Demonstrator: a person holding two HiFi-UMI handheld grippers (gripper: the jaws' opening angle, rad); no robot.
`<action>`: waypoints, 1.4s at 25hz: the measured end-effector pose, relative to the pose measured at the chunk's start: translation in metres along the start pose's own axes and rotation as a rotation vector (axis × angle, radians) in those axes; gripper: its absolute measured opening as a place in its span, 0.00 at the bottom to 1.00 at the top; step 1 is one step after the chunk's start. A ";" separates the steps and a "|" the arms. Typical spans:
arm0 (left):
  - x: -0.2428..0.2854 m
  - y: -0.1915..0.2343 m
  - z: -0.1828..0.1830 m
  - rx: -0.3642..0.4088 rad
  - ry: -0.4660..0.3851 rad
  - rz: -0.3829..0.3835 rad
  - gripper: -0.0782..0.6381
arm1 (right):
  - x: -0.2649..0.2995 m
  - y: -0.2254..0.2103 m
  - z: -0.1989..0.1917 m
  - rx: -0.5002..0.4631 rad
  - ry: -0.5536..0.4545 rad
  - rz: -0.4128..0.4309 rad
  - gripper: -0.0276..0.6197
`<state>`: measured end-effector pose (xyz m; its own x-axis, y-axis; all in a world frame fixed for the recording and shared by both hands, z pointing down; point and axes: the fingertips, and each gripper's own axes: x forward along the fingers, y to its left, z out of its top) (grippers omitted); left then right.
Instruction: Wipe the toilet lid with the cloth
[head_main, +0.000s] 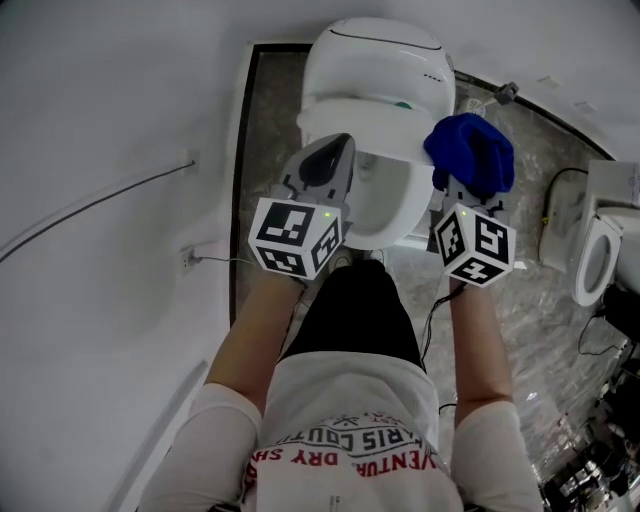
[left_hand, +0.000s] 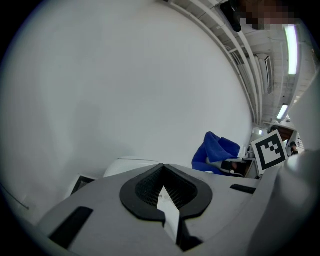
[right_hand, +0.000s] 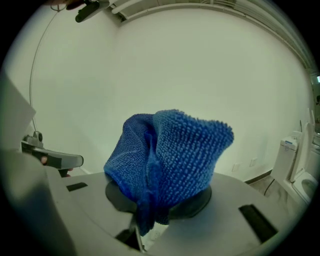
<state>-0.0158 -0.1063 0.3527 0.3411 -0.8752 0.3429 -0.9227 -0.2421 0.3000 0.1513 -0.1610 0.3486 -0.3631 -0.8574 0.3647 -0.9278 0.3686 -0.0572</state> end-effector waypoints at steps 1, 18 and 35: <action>-0.004 -0.002 -0.006 -0.007 0.005 0.004 0.12 | -0.004 0.001 -0.005 0.000 0.009 0.003 0.19; -0.051 -0.011 -0.145 -0.097 0.228 0.064 0.12 | -0.055 0.017 -0.132 0.019 0.212 -0.005 0.19; -0.055 0.010 -0.339 -0.227 0.527 0.118 0.12 | -0.060 0.025 -0.310 0.011 0.463 0.029 0.19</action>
<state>0.0166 0.0816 0.6388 0.3352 -0.5500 0.7649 -0.9183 -0.0092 0.3958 0.1765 0.0106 0.6137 -0.3154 -0.5950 0.7393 -0.9195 0.3842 -0.0830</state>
